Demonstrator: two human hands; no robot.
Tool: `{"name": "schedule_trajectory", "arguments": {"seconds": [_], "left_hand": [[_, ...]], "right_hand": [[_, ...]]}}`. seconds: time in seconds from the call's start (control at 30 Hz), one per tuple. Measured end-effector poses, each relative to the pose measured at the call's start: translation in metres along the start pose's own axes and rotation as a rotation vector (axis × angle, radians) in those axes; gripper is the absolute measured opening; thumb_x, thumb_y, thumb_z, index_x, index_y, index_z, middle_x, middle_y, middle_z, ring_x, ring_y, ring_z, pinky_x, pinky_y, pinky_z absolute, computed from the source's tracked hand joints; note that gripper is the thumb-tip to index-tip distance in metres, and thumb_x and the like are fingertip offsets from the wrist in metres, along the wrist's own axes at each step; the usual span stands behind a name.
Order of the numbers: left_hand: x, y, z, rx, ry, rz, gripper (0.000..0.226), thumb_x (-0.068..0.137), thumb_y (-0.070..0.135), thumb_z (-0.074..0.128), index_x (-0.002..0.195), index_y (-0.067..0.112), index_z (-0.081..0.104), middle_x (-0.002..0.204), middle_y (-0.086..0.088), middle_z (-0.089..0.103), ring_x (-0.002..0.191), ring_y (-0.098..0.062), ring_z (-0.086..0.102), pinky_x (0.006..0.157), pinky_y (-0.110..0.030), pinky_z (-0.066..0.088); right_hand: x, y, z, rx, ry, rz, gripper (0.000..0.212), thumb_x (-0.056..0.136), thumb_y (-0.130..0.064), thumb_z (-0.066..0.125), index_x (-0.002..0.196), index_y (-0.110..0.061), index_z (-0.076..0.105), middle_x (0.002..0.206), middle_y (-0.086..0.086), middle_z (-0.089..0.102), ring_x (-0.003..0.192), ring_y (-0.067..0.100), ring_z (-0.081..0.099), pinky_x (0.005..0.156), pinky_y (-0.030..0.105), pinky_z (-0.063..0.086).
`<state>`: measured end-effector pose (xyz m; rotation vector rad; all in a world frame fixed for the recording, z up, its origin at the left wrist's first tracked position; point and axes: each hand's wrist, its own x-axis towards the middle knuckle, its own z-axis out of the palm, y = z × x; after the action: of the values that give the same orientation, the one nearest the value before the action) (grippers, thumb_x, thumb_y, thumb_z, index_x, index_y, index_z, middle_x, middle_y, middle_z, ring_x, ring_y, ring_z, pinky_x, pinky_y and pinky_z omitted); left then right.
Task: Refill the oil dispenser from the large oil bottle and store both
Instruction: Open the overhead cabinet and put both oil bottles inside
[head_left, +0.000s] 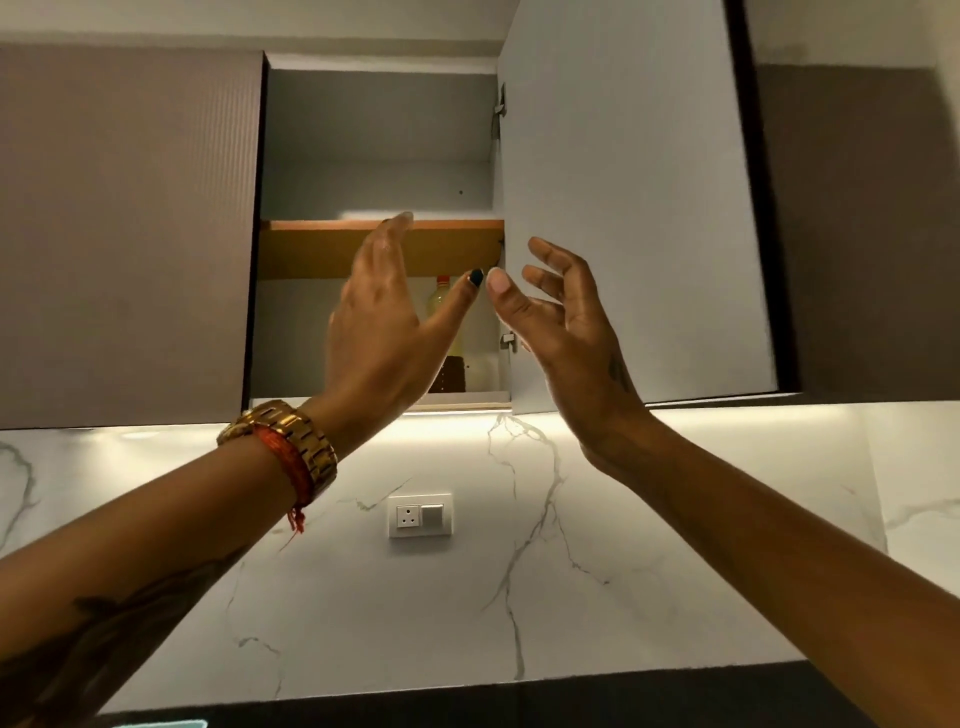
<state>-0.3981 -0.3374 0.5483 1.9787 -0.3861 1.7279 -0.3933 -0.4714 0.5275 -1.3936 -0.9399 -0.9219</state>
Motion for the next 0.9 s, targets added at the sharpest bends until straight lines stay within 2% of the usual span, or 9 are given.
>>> {"name": "schedule_trajectory", "arguments": {"seconds": [0.17,0.23,0.3,0.43,0.53,0.63,0.77,0.8,0.9], "left_hand": [[-0.004,0.064,0.026,0.033,0.023,0.019,0.072,0.087,0.051,0.050,0.145,0.023,0.020,0.154,-0.004,0.021,0.140,-0.022,0.023,0.109,-0.044,0.025],[-0.007,0.088,0.039,0.033,0.029,0.020,0.071,0.086,0.051,0.050,0.145,0.024,0.021,0.154,-0.004,0.021,0.139,-0.023,0.023,0.109,-0.045,0.025],[-0.010,0.111,0.050,0.036,0.016,0.034,0.073,0.086,0.057,0.048,0.145,0.025,0.020,0.155,-0.003,0.019,0.140,-0.023,0.022,0.110,-0.044,0.023],[-0.018,0.141,0.067,0.122,-0.050,0.123,0.074,0.083,0.060,0.037,0.146,0.028,0.014,0.156,0.002,0.013,0.143,-0.017,0.013,0.110,-0.038,0.016],[-0.017,0.157,0.077,0.184,-0.066,0.224,0.069,0.087,0.056,0.035,0.146,0.027,0.014,0.157,0.003,0.012,0.143,-0.014,0.011,0.109,-0.033,0.011],[-0.011,0.169,0.087,0.337,-0.076,0.366,0.065,0.092,0.053,0.028,0.147,0.022,0.014,0.157,0.001,0.009,0.144,-0.017,0.005,0.116,-0.039,0.003],[-0.010,0.172,0.099,0.658,-0.131,0.598,0.062,0.094,0.046,0.015,0.147,0.014,0.017,0.156,-0.004,0.008,0.145,-0.022,-0.002,0.117,-0.046,-0.003],[-0.011,0.171,0.102,0.728,-0.155,0.638,0.061,0.094,0.045,0.013,0.146,0.013,0.018,0.156,-0.005,0.010,0.144,-0.022,-0.002,0.117,-0.046,-0.002],[-0.012,0.164,0.105,0.828,-0.163,0.703,0.059,0.095,0.040,0.013,0.143,0.009,0.027,0.152,-0.009,0.023,0.143,-0.023,0.010,0.117,-0.044,0.003]], "right_hand": [[-0.013,-0.016,-0.068,0.065,-0.076,-0.106,0.060,0.072,-0.052,0.047,0.129,-0.038,0.033,0.131,-0.017,0.045,0.111,-0.001,0.045,0.083,0.008,0.039],[-0.018,-0.020,-0.095,0.090,-0.095,-0.158,0.052,0.074,-0.049,0.048,0.123,-0.040,0.035,0.117,-0.029,0.045,0.104,-0.011,0.049,0.075,-0.002,0.041],[-0.018,-0.022,-0.118,0.130,-0.082,-0.204,0.046,0.076,-0.044,0.050,0.120,-0.039,0.038,0.114,-0.029,0.047,0.102,-0.017,0.049,0.074,-0.006,0.038],[-0.013,-0.020,-0.149,0.240,0.017,-0.254,0.037,0.080,-0.037,0.052,0.116,-0.036,0.043,0.124,-0.013,0.054,0.114,0.002,0.053,0.091,0.018,0.048],[-0.009,-0.007,-0.169,0.296,0.186,-0.285,0.028,0.086,-0.030,0.048,0.114,-0.027,0.049,0.119,-0.008,0.059,0.113,0.010,0.056,0.093,0.030,0.050],[-0.004,0.021,-0.179,0.353,0.298,-0.191,0.030,0.092,-0.028,0.041,0.119,-0.021,0.051,0.122,-0.005,0.059,0.115,0.010,0.055,0.098,0.032,0.048],[-0.003,0.057,-0.164,0.434,0.146,0.075,0.038,0.098,-0.032,0.034,0.135,-0.028,0.041,0.142,-0.006,0.044,0.129,0.010,0.042,0.109,0.039,0.036],[-0.004,0.062,-0.159,0.491,0.087,0.125,0.039,0.099,-0.030,0.033,0.137,-0.027,0.039,0.143,-0.004,0.043,0.128,0.012,0.044,0.105,0.035,0.040],[-0.007,0.067,-0.146,0.610,-0.002,0.192,0.040,0.099,-0.023,0.027,0.137,-0.017,0.039,0.135,0.004,0.050,0.105,0.010,0.056,0.075,0.010,0.051]]}}
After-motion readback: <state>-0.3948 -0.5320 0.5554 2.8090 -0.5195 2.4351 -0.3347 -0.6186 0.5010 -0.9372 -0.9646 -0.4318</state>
